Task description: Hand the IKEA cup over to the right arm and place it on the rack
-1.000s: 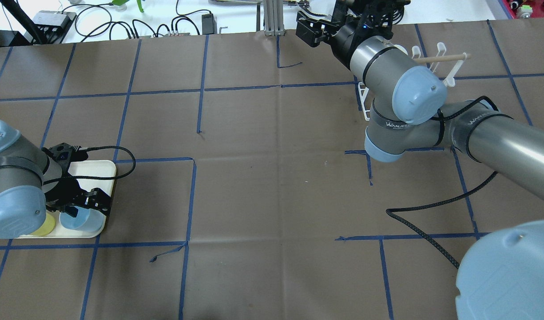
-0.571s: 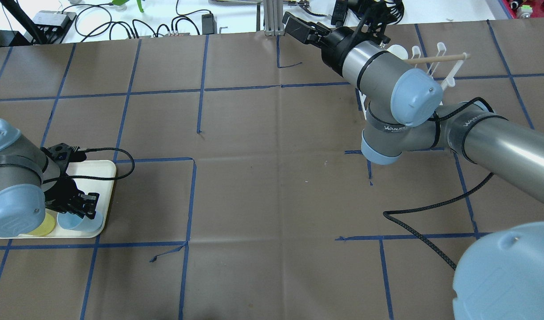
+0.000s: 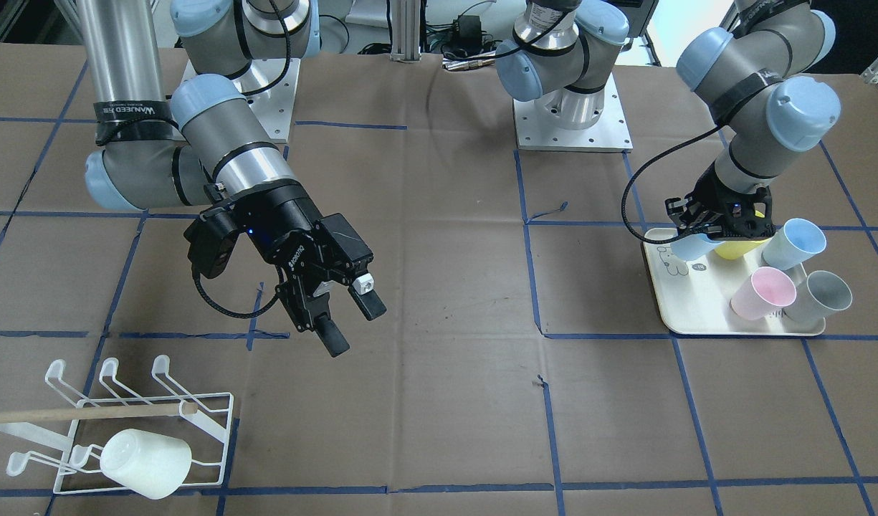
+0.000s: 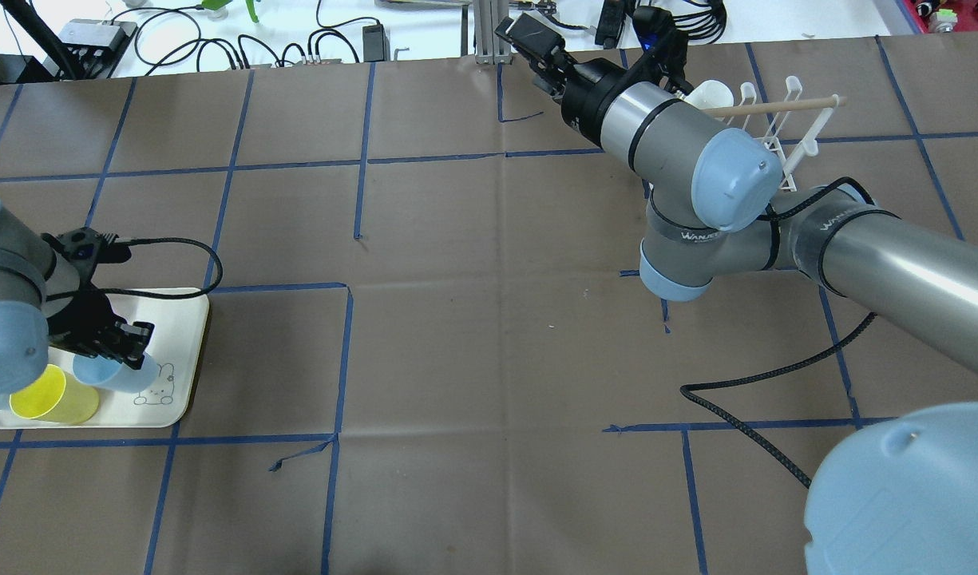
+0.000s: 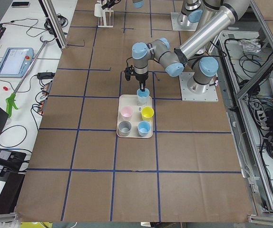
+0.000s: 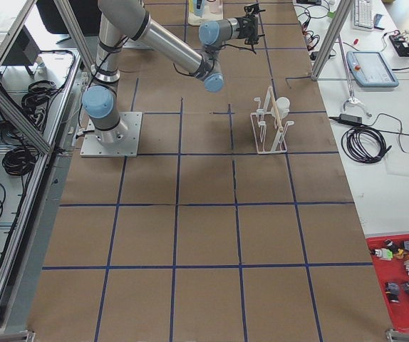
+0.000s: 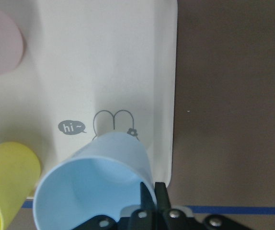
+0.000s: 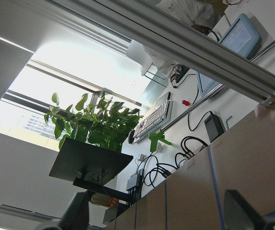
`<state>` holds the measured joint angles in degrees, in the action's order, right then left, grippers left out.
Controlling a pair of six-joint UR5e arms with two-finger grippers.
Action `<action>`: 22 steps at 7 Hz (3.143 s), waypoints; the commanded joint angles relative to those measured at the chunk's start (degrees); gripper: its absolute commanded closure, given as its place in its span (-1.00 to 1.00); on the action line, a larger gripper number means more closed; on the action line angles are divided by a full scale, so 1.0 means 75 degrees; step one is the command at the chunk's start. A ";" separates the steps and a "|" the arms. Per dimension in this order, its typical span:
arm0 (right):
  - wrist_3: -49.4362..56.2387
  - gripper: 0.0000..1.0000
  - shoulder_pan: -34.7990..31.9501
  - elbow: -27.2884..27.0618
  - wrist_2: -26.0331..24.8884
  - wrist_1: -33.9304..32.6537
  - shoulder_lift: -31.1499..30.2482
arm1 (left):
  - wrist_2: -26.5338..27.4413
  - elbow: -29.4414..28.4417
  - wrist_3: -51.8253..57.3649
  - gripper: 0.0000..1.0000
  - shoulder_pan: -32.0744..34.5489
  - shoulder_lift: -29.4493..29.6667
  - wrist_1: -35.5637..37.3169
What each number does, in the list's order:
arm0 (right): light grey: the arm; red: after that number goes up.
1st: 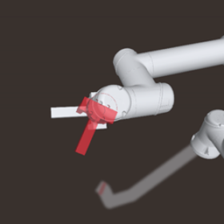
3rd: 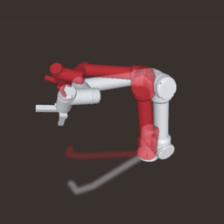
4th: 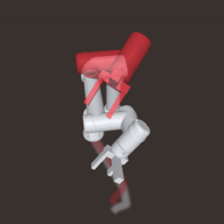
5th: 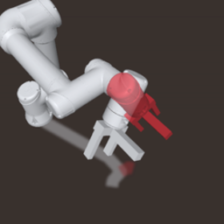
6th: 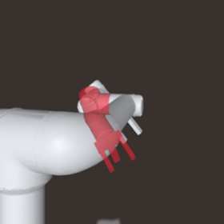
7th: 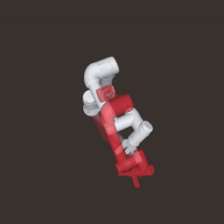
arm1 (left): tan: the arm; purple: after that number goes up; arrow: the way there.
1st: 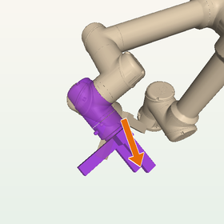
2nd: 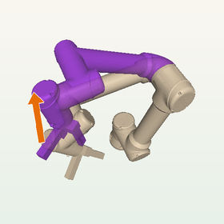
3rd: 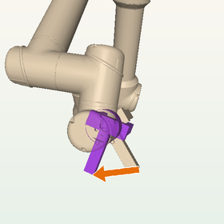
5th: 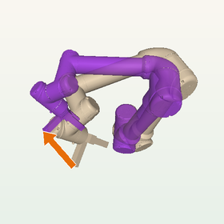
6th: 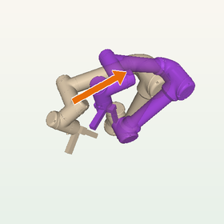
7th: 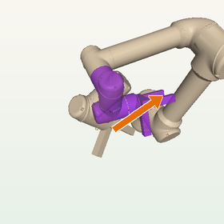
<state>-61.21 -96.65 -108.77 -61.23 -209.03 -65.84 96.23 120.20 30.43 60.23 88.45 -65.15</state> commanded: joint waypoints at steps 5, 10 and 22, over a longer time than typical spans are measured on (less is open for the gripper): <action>-0.1506 -1.00 -0.0285 0.0007 -0.0004 0.0026 0.0072 | -0.0511 -0.5008 0.0009 1.00 0.0863 0.0989 -0.3630; -0.1506 -1.00 -0.0262 -0.0005 -0.0015 0.0026 0.0141 | -0.3613 -0.3470 0.0806 1.00 0.1052 0.1378 0.0623; -0.3171 -0.99 -0.0191 -0.0485 -0.0004 0.0014 0.0189 | -0.8062 -0.0311 -0.1818 1.00 0.3029 0.2758 1.0633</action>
<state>-77.40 -97.95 -112.26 -61.70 -208.99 -64.47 35.42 118.15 24.52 80.91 106.69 6.85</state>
